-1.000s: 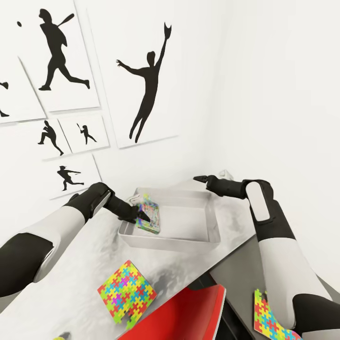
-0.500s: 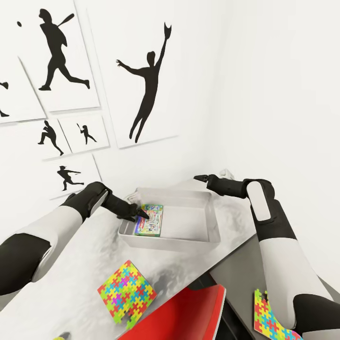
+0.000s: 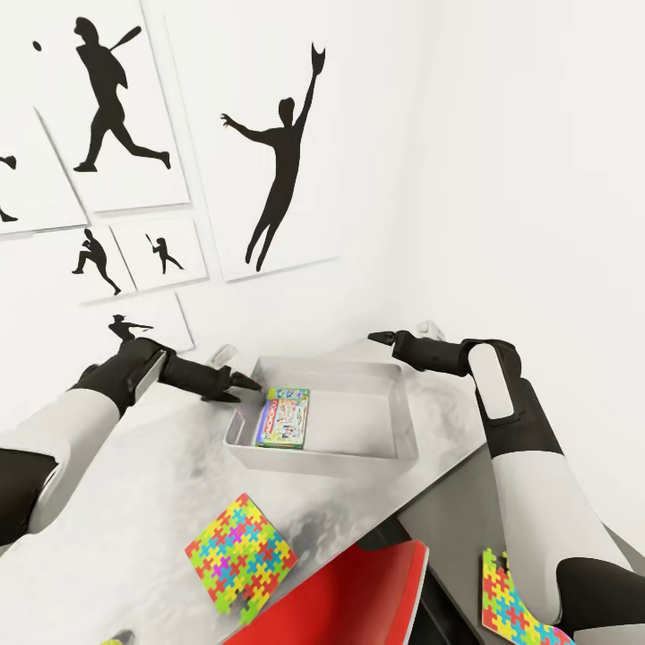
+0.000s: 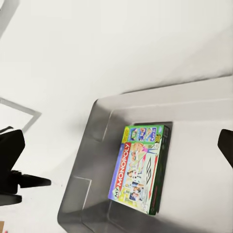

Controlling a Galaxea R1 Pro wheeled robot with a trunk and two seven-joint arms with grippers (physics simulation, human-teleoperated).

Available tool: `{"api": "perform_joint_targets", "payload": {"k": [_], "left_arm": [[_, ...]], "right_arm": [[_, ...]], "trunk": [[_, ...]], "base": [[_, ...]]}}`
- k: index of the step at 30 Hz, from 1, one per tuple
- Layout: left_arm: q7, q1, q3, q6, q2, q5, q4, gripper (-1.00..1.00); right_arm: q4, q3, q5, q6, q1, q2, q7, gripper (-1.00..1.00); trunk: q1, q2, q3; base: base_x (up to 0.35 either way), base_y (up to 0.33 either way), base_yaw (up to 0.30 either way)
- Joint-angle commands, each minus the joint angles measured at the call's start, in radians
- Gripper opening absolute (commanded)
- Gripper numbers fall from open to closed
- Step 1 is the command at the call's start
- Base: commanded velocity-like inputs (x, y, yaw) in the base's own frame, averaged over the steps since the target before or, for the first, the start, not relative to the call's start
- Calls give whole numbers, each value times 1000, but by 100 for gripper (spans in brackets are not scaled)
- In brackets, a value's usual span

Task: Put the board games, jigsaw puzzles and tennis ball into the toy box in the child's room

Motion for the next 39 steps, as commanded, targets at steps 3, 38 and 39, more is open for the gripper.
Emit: {"api": "perform_joint_targets", "payload": {"k": [3, 38, 39], "left_arm": [[-70, -1, -5, 4, 41, 10, -1, 100], [-416, 242, -2, -554, 483, 270, 349, 100], [-416, 246, -2, -571, 483, 272, 366, 100]], "right_arm": [[0, -2, 10, 5, -1, 0, 11, 100], [-336, -262, 11, -46, 470, -114, 602, 100], [-342, -273, 11, -77, 500, -114, 636, 100]], "trunk": [[0, -1, 1], [0, -1, 56], [0, -1, 58]], "base": [[0, 0, 0], [-15, 0, 0], [-213, 0, 0]]}}
